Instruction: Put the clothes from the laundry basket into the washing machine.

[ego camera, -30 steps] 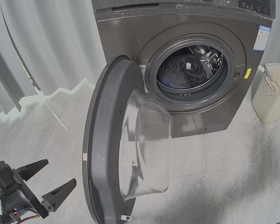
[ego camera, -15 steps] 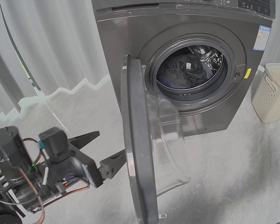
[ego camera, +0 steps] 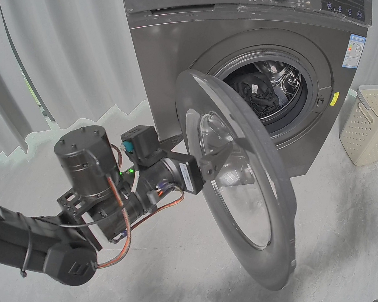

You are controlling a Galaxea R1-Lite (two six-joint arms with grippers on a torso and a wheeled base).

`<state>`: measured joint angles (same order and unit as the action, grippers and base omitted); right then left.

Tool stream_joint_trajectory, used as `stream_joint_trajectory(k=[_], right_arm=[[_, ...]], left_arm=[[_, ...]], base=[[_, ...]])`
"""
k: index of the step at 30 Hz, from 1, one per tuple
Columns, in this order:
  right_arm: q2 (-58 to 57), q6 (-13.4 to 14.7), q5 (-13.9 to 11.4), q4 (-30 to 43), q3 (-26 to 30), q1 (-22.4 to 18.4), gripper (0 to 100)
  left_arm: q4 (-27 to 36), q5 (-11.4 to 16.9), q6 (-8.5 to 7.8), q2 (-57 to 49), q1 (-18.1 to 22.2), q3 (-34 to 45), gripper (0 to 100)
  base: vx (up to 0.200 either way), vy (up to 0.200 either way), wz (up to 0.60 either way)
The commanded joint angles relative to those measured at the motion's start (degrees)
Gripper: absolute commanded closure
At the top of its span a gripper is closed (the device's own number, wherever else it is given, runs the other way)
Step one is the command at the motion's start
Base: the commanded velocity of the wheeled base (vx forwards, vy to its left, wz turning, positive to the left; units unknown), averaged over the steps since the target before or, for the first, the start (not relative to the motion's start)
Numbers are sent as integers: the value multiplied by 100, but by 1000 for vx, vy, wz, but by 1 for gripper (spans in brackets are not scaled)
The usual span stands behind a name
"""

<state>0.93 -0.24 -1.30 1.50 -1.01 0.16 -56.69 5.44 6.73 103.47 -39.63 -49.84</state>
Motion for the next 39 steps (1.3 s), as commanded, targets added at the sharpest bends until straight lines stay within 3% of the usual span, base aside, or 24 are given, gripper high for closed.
stream_joint_trajectory(k=[1, 6, 9, 10, 13, 22, 25, 32, 35, 39], right_arm=[[-22, -2, -1, -1, 48, 2, 0], [-22, -2, -1, -1, 48, 2, 0], [-22, -2, -1, -1, 48, 2, 0], [-22, -2, -1, -1, 48, 2, 0], [-22, -2, -1, -1, 48, 2, 0], [-22, -2, 7, -1, 48, 2, 0], [-22, 7, 7, -1, 48, 2, 0], [-22, -2, 7, -1, 48, -7, 0], [-22, -2, 7, -1, 48, -7, 0], [-22, -2, 7, -1, 48, 2, 0]], left_arm=[[-35, -245, 83, 718, -53, -773, 0], [-167, -447, 311, 1078, -53, -1389, 0], [-176, -509, 338, 1289, -27, -1731, 0], [-176, -737, 338, 1553, -9, -2109, 0], [-185, -922, 355, 1869, 8, -2478, 0], [-159, -1053, 417, 1949, 34, -2470, 0], [-167, -1124, 417, 1658, 43, -2109, 0], [-167, -1053, 347, -908, -36, 879, 0], [-9, -1045, 224, -2121, -27, 1934, 0], [474, -1053, -110, -3422, 26, 2909, 0]], base=[[0, 0, 0], [0, 0, 0], [0, 0, 0], [0, 0, 0], [0, 0, 0], [0, 0, 0], [0, 0, 0], [0, 0, 0], [0, 0, 0], [0, 0, 0]])
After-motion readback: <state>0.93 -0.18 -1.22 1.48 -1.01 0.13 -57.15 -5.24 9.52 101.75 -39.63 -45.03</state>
